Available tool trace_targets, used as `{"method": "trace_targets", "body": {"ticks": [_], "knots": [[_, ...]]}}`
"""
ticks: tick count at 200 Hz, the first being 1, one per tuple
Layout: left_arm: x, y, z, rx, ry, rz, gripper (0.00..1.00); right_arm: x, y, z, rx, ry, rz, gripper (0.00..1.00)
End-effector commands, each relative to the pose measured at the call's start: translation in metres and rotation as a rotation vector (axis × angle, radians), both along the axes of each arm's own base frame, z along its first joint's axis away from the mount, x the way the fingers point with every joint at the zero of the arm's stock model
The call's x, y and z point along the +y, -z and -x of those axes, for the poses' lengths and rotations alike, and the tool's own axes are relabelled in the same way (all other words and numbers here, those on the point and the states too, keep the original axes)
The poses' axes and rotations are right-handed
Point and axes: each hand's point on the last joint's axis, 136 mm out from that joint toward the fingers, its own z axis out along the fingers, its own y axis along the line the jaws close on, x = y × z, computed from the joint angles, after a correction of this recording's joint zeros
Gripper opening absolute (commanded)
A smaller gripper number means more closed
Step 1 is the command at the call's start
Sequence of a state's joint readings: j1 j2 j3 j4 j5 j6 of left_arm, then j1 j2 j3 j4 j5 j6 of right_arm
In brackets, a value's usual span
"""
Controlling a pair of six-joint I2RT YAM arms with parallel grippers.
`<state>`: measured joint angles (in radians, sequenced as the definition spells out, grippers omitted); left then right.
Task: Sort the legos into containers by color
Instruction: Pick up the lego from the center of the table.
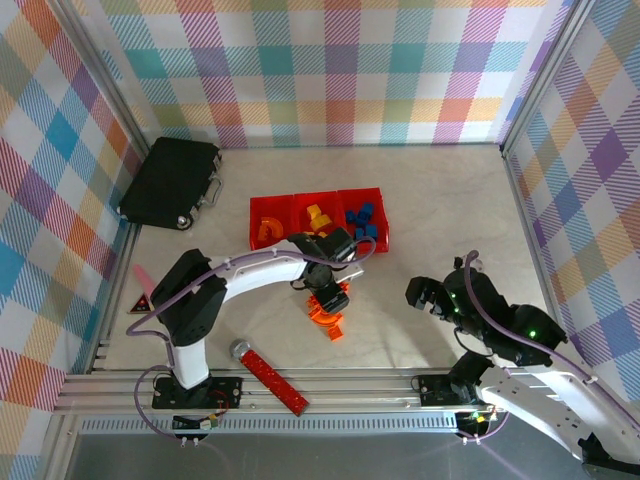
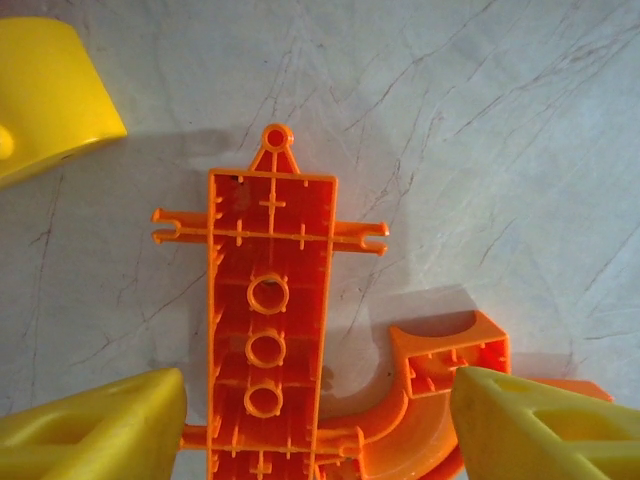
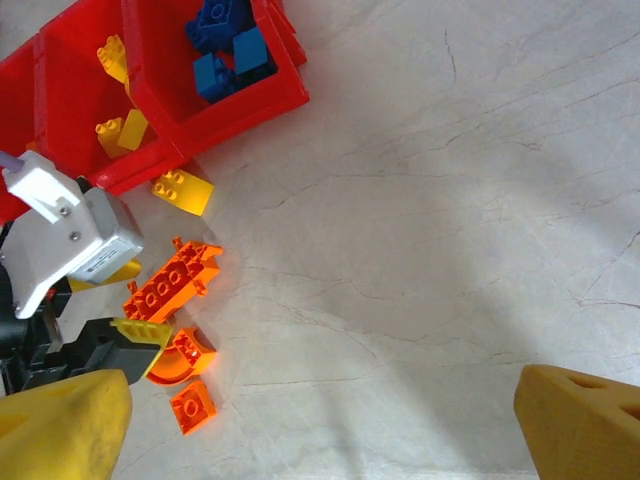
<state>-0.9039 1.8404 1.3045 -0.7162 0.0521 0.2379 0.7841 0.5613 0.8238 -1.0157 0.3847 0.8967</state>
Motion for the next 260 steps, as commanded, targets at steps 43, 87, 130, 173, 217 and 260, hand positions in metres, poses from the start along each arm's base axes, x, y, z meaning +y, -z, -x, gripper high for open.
{"method": "trace_targets", "body": {"ticks": [43,87,130,173,217,260], "knots": [[0.003,0.006,-0.015,-0.068,0.039,-0.092,0.73,-0.003,0.008,0.004,0.012,-0.021,0.029,1.0],[0.003,0.014,-0.018,-0.058,0.069,-0.135,0.74,-0.003,0.004,0.002,0.003,-0.028,0.037,1.0],[-0.002,0.019,-0.016,-0.036,0.073,-0.12,0.72,0.001,0.003,-0.001,0.011,-0.04,0.052,1.0],[0.003,0.03,-0.012,0.016,0.052,-0.118,0.67,0.004,0.004,0.0,0.02,-0.045,0.043,1.0],[0.004,0.035,-0.009,0.037,0.044,-0.103,0.66,0.005,0.003,0.001,0.033,-0.042,0.029,1.0],[0.008,0.041,-0.006,0.054,0.055,-0.123,0.64,0.002,0.0,0.004,0.044,-0.031,0.032,1.0]]}}
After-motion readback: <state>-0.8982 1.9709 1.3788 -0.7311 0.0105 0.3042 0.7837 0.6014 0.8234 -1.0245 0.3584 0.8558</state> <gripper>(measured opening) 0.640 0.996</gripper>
